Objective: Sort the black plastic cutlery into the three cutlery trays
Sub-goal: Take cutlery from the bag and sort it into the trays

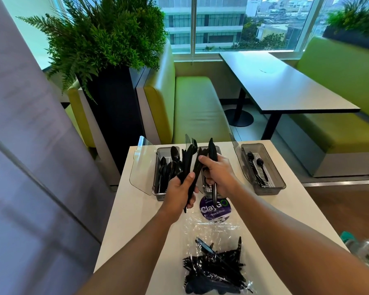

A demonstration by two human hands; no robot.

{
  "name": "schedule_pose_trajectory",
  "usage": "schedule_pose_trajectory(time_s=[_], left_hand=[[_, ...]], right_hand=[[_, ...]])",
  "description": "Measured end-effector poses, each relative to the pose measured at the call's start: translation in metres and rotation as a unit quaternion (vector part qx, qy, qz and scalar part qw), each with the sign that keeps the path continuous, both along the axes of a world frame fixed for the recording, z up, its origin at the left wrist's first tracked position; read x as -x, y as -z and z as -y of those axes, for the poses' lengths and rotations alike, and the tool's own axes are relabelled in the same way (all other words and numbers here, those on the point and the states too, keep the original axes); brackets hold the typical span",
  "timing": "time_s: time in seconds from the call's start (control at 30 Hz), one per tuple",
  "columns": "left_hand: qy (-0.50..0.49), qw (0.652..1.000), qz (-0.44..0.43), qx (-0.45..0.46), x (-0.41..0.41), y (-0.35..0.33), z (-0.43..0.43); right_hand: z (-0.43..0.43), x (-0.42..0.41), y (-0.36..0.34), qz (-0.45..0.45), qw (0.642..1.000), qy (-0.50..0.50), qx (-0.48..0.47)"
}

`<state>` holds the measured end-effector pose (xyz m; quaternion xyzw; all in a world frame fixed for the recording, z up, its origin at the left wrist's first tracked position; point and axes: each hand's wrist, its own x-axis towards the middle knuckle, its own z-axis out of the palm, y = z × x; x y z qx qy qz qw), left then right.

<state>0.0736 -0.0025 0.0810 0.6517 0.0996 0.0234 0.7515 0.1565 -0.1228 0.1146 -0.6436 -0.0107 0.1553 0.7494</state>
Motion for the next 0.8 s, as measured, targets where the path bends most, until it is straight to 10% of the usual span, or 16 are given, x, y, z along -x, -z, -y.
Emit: schedule_pose_trajectory(time_s=[0.8], left_hand=[[-0.042, 0.999, 0.021, -0.003, -0.004, 0.005, -0.006]], right_hand=[[-0.007, 0.003, 0.008, -0.061, 0.996, -0.013, -0.067]])
